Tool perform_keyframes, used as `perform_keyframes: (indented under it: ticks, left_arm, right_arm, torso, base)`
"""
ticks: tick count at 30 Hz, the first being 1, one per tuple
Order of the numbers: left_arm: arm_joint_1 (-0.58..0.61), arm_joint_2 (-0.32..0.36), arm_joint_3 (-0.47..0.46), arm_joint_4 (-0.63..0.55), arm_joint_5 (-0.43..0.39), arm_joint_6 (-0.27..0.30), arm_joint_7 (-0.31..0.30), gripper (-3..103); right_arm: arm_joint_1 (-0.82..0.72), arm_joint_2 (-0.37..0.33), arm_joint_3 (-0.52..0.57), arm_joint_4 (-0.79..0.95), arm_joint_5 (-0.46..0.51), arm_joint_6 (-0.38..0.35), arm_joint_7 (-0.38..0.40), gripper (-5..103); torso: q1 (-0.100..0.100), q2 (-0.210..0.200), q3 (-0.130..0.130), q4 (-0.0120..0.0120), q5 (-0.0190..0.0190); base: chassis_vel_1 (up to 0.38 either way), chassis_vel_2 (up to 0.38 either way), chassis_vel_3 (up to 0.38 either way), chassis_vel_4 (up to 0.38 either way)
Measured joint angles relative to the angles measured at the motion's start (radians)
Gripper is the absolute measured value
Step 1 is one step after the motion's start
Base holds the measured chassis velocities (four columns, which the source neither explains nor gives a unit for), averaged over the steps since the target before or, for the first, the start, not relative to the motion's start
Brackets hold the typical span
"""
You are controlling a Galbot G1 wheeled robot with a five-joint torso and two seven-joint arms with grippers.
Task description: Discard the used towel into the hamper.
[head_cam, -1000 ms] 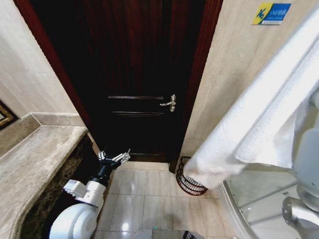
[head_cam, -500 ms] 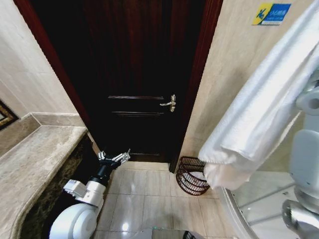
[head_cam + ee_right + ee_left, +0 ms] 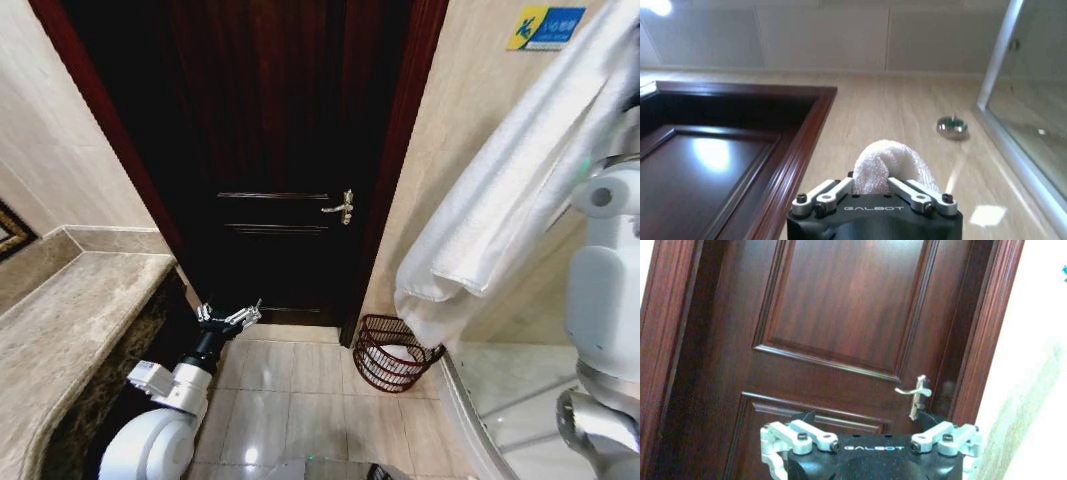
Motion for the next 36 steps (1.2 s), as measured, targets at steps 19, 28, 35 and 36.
perform_keyframes:
  ticks: [19,28,35,36]
  left_arm:
    - [0.000,0.000,0.000,0.000,0.000,0.000,0.000,100]
    - [0.000,0.000,0.000,0.000,0.000,0.000,0.000,100]
    - [0.000,0.000,0.000,0.000,0.000,0.000,0.000,100]
    - [0.000,0.000,0.000,0.000,0.000,0.000,0.000,100]
  right_arm:
    - [-0.124,0.067,0.022,-0.071,-0.037,0.084,-0.039,7]
    - [-0.171,0.102,0.020,-0.117,-0.058,0.139,-0.058,7]
    - [-0.223,0.131,0.024,-0.138,-0.073,0.176,-0.066,7]
    - [-0.236,0.138,0.026,-0.142,-0.076,0.183,-0.068,7]
  torso:
    - [0.000,0.000,0.000,-0.0001,-0.0007]
    - [0.000,0.000,0.000,-0.0001,-0.0005]
    - [0.000,0.000,0.000,-0.0001,-0.0005]
    - [0.000,0.000,0.000,-0.0001,-0.0005]
  base:
    - [0.000,0.000,0.000,0.000]
    - [0.000,0.000,0.000,0.000]
    - [0.000,0.000,0.000,0.000]
    - [0.000,0.000,0.000,0.000]
